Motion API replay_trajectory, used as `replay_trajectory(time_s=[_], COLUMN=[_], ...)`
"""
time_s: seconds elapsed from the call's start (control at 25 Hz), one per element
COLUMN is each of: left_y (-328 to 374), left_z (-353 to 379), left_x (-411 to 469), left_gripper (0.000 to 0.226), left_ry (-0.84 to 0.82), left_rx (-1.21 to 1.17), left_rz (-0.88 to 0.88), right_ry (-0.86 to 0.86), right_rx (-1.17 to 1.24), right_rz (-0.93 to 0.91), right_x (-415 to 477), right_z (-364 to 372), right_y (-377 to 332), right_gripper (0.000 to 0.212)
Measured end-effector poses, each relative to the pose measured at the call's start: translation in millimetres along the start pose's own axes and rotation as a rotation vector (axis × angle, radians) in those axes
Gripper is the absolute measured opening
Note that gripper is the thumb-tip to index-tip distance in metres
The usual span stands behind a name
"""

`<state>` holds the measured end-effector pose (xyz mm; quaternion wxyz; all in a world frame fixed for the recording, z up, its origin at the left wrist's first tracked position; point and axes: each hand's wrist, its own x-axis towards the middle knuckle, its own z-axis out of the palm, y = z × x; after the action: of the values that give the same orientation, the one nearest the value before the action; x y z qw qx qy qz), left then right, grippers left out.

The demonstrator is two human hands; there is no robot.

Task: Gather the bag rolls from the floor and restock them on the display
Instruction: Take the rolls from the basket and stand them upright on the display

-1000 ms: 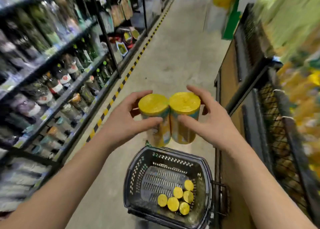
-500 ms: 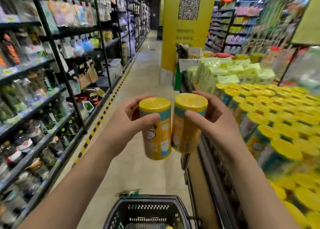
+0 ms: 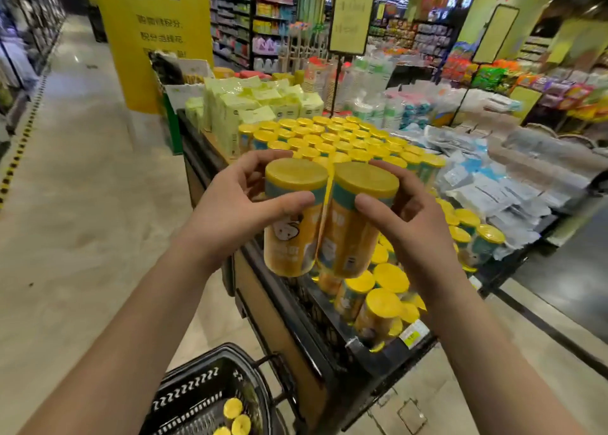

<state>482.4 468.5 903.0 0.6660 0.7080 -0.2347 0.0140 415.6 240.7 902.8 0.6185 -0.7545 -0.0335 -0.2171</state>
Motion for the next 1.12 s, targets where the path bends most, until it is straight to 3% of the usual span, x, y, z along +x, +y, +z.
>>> replay_trajectory(time_s=[0.28, 0.6, 1.12], left_y=[12.0, 10.9, -52.1], left_z=[167.9, 340.6, 408.8], left_x=[35.6, 64.4, 186.2], left_gripper=[0.081, 0.081, 0.072], left_ry=[-0.066, -0.032, 0.08], left_rx=[0.114, 0.149, 0.27], left_rz=[0.051, -0.004, -0.052], right_ry=[0.18, 0.123, -0.058], right_rx=[-0.014, -0.037, -0.086], right_rz=[0.018, 0.048, 0.04], right_x=[-11.2, 5.2, 161.2], right_z=[-161.8, -331.1, -403.9], right_y=[34.0, 67.9, 167.4], right_gripper=[0.068, 0.059, 0.065])
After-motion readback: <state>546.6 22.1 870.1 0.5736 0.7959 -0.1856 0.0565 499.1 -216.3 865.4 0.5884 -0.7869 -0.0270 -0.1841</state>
